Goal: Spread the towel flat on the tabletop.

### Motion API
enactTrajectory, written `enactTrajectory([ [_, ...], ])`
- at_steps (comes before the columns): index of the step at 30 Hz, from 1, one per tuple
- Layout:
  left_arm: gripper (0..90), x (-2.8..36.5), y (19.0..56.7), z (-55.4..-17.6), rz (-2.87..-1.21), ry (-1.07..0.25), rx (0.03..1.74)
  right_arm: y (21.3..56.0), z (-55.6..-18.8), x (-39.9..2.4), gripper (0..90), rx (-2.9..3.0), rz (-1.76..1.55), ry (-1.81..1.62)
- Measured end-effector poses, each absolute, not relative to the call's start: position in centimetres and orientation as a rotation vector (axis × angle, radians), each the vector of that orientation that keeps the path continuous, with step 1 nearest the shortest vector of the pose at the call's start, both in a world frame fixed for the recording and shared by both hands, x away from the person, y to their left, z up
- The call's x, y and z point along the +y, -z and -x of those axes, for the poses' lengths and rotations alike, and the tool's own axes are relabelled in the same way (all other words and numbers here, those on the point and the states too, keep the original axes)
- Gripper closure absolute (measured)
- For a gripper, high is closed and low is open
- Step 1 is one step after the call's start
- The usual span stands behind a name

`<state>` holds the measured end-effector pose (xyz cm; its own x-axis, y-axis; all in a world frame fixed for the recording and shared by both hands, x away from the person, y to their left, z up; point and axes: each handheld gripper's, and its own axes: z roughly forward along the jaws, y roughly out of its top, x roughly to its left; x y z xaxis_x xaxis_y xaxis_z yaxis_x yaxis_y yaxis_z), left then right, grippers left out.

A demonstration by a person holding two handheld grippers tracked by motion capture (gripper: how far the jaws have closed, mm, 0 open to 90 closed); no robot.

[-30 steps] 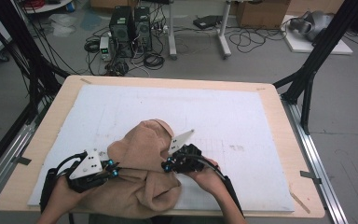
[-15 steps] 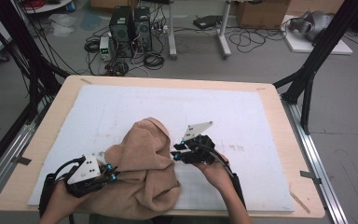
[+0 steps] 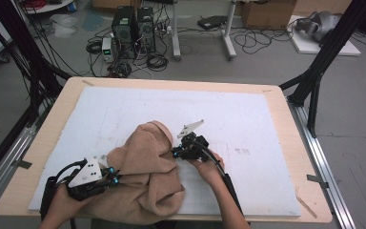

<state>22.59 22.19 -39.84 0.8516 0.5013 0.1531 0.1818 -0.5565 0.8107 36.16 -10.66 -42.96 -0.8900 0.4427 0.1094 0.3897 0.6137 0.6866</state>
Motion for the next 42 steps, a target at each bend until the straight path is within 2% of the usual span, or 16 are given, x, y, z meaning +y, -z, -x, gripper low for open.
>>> enactTrajectory([
  [8, 84.0, 22.2, 38.7, -23.8, -2.110, -0.494, 0.519, 39.7, -36.9, -12.2, 88.1, 2.698, -0.685, -1.111],
  [15, 84.1, 21.7, 36.6, -26.5, -2.065, -0.555, 0.563, 34.8, -38.0, -16.3, 88.2, 2.526, -0.750, -1.056],
  [17, 84.0, 21.3, 36.9, -27.1, -2.074, -0.529, 0.577, 33.9, -38.3, -17.5, 87.7, 2.460, -0.804, -1.041],
  [18, 84.0, 21.0, 37.2, -27.3, -2.095, -0.521, 0.576, 33.7, -38.4, -18.1, 83.9, 2.435, -0.836, -1.052],
  [19, 84.0, 20.7, 37.6, -27.4, -2.118, -0.516, 0.572, 33.6, -38.6, -18.5, 71.8, 2.411, -0.859, -1.077],
  [21, 83.4, 20.3, 38.4, -27.5, -2.138, -0.506, 0.575, 33.8, -38.4, -18.8, 66.6, 2.411, -0.880, -1.150],
  [24, 82.5, 20.3, 39.4, -27.7, -2.144, -0.470, 0.591, 34.9, -36.8, -17.7, 66.4, 2.455, -0.774, -1.135],
  [31, 81.9, 21.1, 40.6, -27.9, -2.156, -0.446, 0.625, 40.0, -33.7, -14.7, 59.3, 2.647, -0.625, -1.168],
  [32, 80.3, 21.3, 40.6, -28.0, -2.157, -0.443, 0.624, 40.6, -33.4, -14.3, 58.2, 2.677, -0.600, -1.176],
  [34, 68.0, 21.7, 40.5, -28.3, -2.137, -0.433, 0.648, 41.5, -33.1, -13.4, 56.5, 2.715, -0.587, -1.164],
  [36, 61.0, 22.1, 40.6, -28.7, -2.131, -0.406, 0.659, 42.4, -33.1, -12.7, 55.8, 2.737, -0.582, -1.136],
  [38, 57.9, 22.1, 41.1, -29.4, -2.154, -0.381, 0.679, 43.1, -33.4, -12.4, 57.8, 2.753, -0.598, -1.109],
  [40, 55.7, 21.7, 41.8, -30.0, -2.198, -0.349, 0.680, 43.6, -33.5, -12.2, 64.3, 2.771, -0.613, -1.117],
  [42, 59.8, 21.1, 42.4, -30.5, -2.232, -0.329, 0.674, 43.7, -33.4, -12.0, 71.5, 2.772, -0.601, -1.109],
])
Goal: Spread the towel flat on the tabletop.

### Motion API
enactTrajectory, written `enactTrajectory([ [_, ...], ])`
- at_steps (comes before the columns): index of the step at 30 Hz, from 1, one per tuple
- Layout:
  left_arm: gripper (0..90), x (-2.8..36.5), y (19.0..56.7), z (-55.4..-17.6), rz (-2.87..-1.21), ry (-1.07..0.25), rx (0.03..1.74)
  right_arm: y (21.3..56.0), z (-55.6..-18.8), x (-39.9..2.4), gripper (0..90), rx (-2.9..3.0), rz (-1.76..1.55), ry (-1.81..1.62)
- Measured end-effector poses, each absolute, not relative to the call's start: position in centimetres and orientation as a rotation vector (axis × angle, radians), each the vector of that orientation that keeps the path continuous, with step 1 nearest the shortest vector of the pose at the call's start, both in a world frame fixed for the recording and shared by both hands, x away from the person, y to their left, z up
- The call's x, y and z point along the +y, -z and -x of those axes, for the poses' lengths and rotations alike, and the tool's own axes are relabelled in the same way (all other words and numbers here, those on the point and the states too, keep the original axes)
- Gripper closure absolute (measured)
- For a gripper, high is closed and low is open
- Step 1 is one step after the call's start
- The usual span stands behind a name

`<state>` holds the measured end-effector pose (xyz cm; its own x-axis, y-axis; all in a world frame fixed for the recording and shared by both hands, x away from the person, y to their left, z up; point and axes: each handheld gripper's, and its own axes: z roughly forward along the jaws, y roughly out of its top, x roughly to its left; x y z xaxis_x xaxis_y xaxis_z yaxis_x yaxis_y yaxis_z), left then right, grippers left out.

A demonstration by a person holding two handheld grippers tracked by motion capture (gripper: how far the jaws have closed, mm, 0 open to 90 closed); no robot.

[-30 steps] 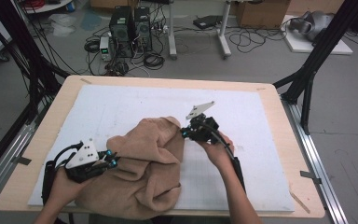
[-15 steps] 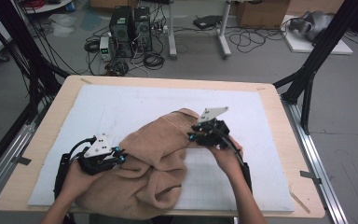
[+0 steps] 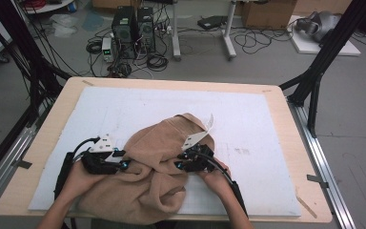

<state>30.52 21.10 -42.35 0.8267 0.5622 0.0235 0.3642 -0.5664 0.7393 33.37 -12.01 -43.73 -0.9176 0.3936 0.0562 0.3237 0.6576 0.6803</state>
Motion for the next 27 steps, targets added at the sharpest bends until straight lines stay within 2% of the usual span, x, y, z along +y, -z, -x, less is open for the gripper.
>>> enactTrajectory([
  [2, 69.9, 20.7, 42.7, -30.9, -2.248, -0.299, 0.660, 43.7, -33.2, -11.9, 77.8, 2.776, -0.578, -1.098],
  [4, 78.8, 20.2, 42.9, -30.9, -2.254, -0.301, 0.651, 43.6, -33.3, -12.0, 80.3, 2.781, -0.578, -1.103],
  [6, 81.6, 20.0, 42.8, -30.6, -2.259, -0.324, 0.644, 43.4, -33.2, -12.3, 82.2, 2.787, -0.578, -1.111],
  [13, 83.5, 20.9, 41.1, -28.2, -2.210, -0.393, 0.610, 41.9, -31.5, -14.1, 83.1, 2.779, -0.550, -1.153],
  [27, 83.5, 21.5, 38.2, -21.5, -2.185, -0.411, 0.538, 36.8, -24.2, -18.5, 83.0, 2.700, -0.433, -1.288],
])
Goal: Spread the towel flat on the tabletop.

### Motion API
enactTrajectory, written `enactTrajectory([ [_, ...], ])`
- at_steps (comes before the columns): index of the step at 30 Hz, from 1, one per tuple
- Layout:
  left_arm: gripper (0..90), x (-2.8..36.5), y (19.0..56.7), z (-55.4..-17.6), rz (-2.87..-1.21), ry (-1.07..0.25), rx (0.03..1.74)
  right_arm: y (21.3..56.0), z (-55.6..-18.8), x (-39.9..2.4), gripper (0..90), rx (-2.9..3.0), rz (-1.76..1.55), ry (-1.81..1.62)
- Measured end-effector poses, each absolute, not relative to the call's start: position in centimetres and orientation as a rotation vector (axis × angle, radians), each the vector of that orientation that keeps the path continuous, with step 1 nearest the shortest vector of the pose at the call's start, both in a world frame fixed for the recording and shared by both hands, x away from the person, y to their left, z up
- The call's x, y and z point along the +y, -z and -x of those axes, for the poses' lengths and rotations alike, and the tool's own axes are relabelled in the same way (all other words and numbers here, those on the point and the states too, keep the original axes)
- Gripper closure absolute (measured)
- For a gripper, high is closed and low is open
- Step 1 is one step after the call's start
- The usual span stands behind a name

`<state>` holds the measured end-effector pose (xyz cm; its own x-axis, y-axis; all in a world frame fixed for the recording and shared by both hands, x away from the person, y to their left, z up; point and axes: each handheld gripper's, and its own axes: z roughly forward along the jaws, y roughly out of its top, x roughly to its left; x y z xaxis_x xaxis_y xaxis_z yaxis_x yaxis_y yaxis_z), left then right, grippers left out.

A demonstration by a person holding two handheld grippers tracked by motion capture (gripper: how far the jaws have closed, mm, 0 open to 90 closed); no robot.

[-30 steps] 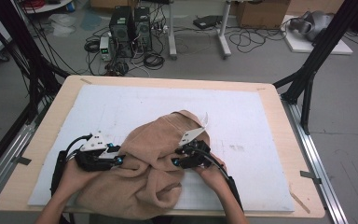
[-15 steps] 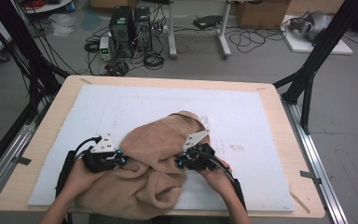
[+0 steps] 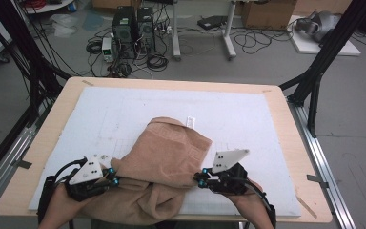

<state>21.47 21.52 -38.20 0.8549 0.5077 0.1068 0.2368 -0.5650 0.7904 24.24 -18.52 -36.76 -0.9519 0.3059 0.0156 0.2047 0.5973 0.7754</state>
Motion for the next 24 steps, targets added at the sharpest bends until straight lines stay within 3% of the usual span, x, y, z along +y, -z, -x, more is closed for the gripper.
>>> enactTrajectory([
  [2, 81.0, 21.6, 38.0, -21.0, -2.192, -0.396, 0.507, 36.4, -23.4, -18.8, 79.9, 2.706, -0.414, -1.291],
  [5, 62.2, 22.1, 37.3, -21.3, -2.157, -0.404, 0.516, 35.8, -23.1, -19.2, 72.4, 2.683, -0.401, -1.316],
  [10, 58.7, 23.3, 36.4, -23.6, -2.091, -0.453, 0.551, 35.1, -24.8, -19.7, 66.7, 2.635, -0.456, -1.323],
  [16, 59.2, 23.3, 37.8, -28.1, -2.088, -0.481, 0.633, 36.9, -28.8, -18.4, 61.6, 2.644, -0.554, -1.309],
  [24, 56.4, 22.3, 43.1, -31.8, -2.268, -0.310, 0.782, 41.0, -30.4, -15.7, 55.8, 2.805, -0.575, -1.222],
])
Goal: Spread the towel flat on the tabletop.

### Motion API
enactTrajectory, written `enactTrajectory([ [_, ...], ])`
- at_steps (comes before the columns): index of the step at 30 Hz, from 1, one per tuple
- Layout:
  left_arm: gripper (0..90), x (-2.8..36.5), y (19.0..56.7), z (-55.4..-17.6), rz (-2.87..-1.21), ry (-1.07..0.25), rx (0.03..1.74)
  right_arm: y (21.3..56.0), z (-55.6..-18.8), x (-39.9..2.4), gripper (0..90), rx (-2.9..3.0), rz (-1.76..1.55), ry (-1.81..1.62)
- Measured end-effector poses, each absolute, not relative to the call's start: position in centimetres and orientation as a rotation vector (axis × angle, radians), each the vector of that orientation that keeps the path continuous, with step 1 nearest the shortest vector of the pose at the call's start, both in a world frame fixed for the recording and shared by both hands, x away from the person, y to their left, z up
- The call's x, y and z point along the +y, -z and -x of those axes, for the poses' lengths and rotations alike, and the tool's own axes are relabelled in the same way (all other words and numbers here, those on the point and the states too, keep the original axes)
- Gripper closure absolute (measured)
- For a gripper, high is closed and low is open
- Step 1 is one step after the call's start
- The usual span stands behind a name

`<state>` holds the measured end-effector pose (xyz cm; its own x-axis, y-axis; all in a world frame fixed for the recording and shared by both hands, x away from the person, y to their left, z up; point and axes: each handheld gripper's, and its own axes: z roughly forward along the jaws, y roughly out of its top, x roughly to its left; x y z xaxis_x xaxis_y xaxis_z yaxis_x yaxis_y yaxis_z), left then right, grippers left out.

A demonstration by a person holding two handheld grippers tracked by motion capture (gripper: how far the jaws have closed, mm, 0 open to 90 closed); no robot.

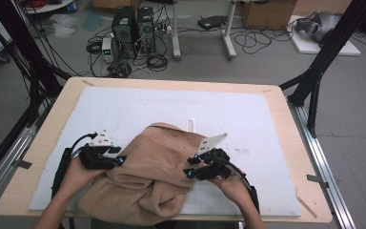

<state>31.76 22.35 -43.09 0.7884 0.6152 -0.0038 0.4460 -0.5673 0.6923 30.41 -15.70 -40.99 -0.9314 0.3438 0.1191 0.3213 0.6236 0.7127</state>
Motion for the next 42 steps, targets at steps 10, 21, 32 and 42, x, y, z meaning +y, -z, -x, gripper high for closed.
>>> enactTrajectory([
  [10, 82.2, 21.0, 42.9, -29.2, -2.286, -0.390, 0.708, 42.3, -28.7, -15.8, 82.7, 2.902, -0.454, -1.172],
  [21, 82.7, 21.9, 37.9, -25.0, -2.067, -0.574, 0.711, 39.0, -24.4, -20.4, 83.0, 2.836, -0.465, -1.165],
  [32, 81.5, 19.0, 40.8, -24.2, -2.243, -0.399, 0.606, 36.6, -23.4, -21.1, 65.0, 2.751, -0.450, -1.284],
  [42, 69.5, 19.7, 39.5, -24.2, -2.216, -0.370, 0.561, 37.7, -28.7, -19.7, 60.3, 2.676, -0.562, -1.202],
])
